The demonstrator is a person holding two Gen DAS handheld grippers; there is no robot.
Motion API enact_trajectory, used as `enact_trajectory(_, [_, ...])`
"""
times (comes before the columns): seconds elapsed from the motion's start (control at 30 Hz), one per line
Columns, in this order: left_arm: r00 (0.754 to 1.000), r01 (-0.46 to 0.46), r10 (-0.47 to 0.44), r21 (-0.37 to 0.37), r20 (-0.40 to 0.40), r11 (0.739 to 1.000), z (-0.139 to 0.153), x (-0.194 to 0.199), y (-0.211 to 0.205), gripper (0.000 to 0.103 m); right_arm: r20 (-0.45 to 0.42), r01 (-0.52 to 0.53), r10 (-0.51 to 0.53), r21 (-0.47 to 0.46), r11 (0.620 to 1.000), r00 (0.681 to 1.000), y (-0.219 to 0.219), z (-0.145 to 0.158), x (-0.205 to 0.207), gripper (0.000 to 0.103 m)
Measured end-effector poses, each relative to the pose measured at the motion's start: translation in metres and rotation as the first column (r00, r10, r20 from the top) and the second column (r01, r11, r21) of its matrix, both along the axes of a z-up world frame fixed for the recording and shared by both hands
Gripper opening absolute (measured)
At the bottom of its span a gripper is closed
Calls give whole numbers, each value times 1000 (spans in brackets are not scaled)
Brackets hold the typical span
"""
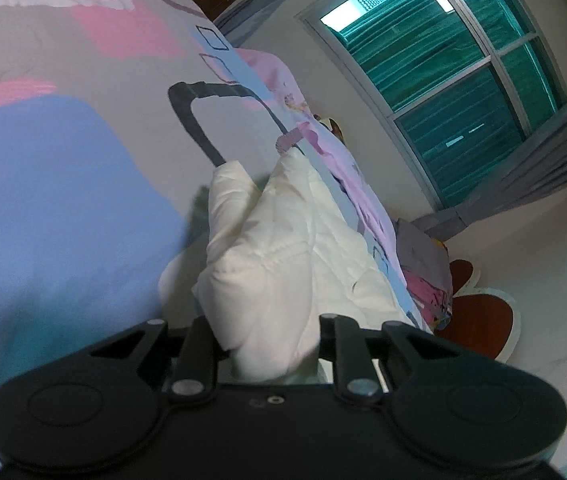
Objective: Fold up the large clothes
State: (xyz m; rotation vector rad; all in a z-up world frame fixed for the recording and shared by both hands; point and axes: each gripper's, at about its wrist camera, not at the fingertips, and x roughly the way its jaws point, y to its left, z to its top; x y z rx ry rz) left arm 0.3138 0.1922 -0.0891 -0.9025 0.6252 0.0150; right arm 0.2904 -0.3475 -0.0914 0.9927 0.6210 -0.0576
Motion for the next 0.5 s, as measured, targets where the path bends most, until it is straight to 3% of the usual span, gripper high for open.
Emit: enact_trajectory(0.5, [1000,-7,7,-13,0,1000,-2,-83,0,19,-12,-29,29,-15,999,1000,-5,8,-76,24])
